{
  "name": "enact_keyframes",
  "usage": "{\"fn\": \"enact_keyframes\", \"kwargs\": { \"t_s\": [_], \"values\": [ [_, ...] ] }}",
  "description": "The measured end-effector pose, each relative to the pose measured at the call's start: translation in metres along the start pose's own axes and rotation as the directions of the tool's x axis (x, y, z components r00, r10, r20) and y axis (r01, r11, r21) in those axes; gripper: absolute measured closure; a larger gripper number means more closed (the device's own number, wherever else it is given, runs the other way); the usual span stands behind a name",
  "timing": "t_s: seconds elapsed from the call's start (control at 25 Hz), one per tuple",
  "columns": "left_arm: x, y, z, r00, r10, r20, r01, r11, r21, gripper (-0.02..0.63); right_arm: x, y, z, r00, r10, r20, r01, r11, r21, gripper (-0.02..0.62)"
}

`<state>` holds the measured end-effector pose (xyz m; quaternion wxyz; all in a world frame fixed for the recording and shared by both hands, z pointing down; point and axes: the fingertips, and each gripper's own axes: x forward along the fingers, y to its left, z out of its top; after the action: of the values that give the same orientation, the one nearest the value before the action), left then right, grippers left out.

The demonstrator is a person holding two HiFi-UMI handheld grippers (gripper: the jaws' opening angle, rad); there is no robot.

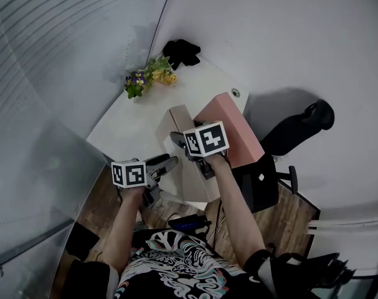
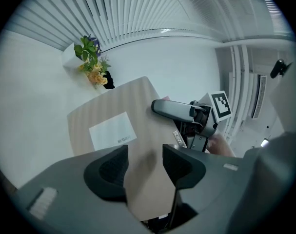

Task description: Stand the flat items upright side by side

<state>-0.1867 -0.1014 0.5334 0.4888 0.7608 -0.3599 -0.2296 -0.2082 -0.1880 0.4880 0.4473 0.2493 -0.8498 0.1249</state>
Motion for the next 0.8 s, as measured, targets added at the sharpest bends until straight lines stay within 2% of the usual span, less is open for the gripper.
{"fn": "enact_keyframes", "kwargs": {
  "t_s": [0.12,0.6,0.8],
  "values": [
    [0.001,-0.001,0.002,1.000,-0.005,-0.010,0.005,1.000,0.009,0.402,0.002,-0.003,-0.002,1.000,-0.004,-0.018,0.005,0.999,0.036,0.273],
    [0.009,-0.004,-0.003,0.999,-0.015,-0.045,0.015,1.000,0.005,0.410,0.001,-0.002,-0.001,1.000,-0.026,-0.001,0.026,0.998,0.058,0.288],
    [0.008,-0.004,-0.004,0.998,-0.008,-0.056,0.010,1.000,0.024,0.410,-0.010,-0.004,0.009,0.996,-0.054,0.070,0.050,0.997,0.062,0.288]
  ]
}}
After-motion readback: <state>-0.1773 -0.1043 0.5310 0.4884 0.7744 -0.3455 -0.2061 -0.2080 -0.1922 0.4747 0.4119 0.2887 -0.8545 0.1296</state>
